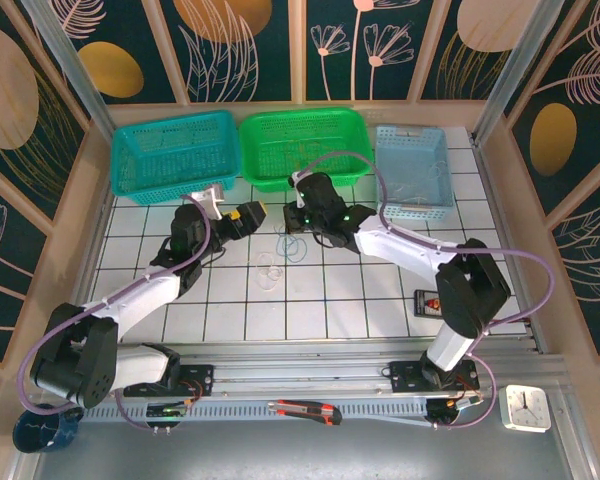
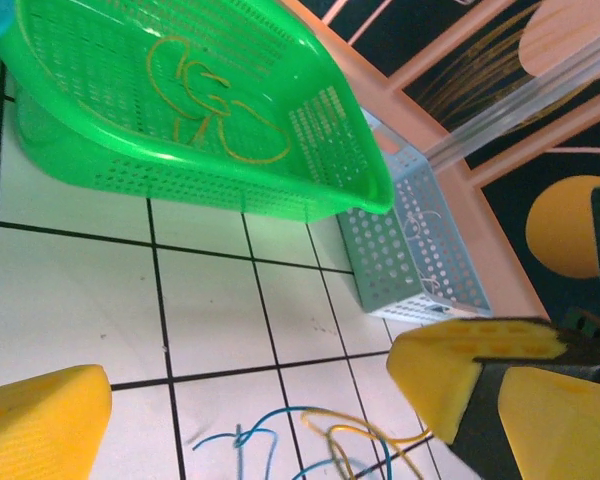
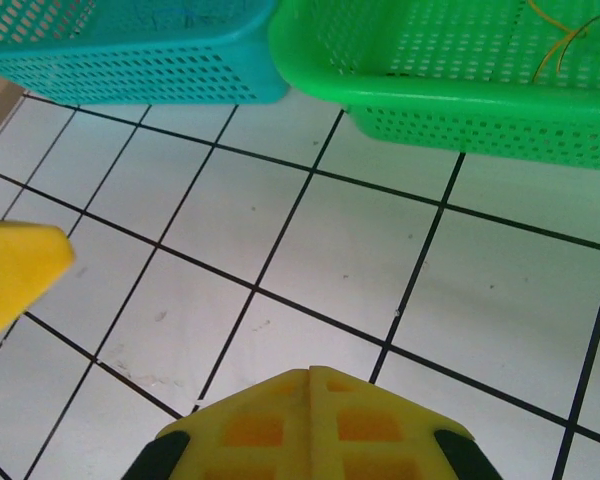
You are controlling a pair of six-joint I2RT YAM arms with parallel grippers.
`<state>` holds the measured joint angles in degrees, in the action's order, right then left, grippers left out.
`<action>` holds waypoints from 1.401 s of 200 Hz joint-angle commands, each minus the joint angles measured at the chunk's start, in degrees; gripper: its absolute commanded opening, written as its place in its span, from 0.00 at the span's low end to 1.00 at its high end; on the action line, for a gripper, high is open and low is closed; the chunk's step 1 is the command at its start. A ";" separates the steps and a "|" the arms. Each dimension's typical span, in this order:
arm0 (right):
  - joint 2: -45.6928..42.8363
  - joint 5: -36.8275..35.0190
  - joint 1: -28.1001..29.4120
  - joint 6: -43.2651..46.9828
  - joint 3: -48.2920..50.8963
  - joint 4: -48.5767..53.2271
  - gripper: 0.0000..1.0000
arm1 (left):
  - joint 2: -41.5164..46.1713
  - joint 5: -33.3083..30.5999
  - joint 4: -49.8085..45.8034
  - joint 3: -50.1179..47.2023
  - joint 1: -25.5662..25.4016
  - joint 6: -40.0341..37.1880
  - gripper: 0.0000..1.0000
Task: Untangle the cables
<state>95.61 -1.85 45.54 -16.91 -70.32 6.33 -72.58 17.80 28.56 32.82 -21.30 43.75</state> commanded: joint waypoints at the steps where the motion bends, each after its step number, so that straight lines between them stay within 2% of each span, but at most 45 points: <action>1: -2.73 -1.61 0.39 -0.77 0.63 0.43 0.00 | -1.04 4.67 3.94 -0.89 0.38 -1.46 0.99; 82: -3.70 -1.15 0.41 -1.47 1.77 -0.23 0.00 | -6.03 11.08 11.57 -3.02 0.16 2.00 0.96; 146: -4.02 -1.17 0.49 -1.66 1.68 -0.15 0.00 | -9.01 10.13 16.20 -5.40 -1.88 3.50 0.94; 222: -6.20 -0.53 -0.53 -2.50 0.38 0.70 0.00 | -4.52 7.73 20.33 -13.00 -1.84 -0.05 0.95; 280: -8.16 2.84 -0.70 -5.10 -0.51 -0.37 0.00 | -5.34 11.19 21.11 -11.65 -3.32 -3.32 0.94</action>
<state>89.65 -0.95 45.30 -19.94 -69.34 6.72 -77.91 26.72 46.59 19.75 -23.40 43.53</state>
